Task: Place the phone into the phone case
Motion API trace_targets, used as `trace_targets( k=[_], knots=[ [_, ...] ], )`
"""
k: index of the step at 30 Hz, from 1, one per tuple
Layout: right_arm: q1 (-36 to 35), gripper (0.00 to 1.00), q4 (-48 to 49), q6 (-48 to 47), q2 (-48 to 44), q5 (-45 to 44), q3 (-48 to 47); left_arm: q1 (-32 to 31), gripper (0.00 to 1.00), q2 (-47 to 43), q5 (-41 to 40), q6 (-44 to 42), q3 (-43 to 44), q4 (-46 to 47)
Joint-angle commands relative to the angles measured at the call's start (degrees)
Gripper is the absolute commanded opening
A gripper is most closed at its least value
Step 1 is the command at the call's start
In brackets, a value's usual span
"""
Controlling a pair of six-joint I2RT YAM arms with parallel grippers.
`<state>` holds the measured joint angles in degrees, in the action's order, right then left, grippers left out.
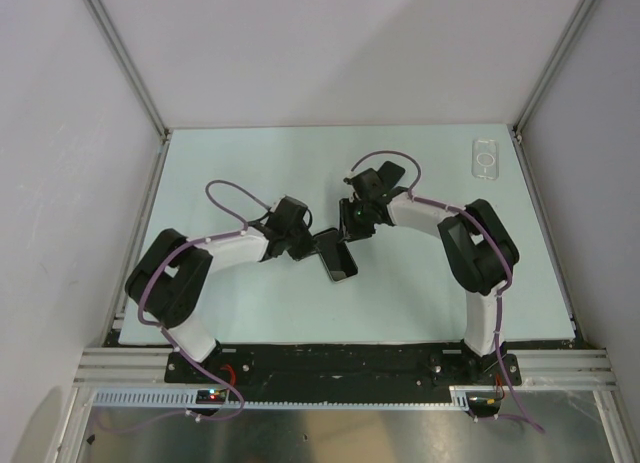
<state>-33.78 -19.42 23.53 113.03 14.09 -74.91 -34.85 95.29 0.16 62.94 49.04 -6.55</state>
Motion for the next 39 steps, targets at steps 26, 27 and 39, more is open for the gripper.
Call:
trace_targets(
  k=[26, 27, 39],
  knots=[
    [-3.12, 0.38, -0.23, -1.12, 0.58, -3.46, 0.36, -0.4, 0.0, 8.43, -9.24, -3.0, 5.48, -5.24],
    [-3.08, 0.38, -0.29, -1.21, 0.46, -3.59, 0.37, -0.4, 0.0, 7.73, -9.36, -3.44, 5.51, -5.32],
    [-1.58, 0.38, -0.01, -0.69, -2.59, -5.81, 0.29, -0.39, 0.01, 0.2, -10.09, -9.4, 7.95, -6.97]
  ],
)
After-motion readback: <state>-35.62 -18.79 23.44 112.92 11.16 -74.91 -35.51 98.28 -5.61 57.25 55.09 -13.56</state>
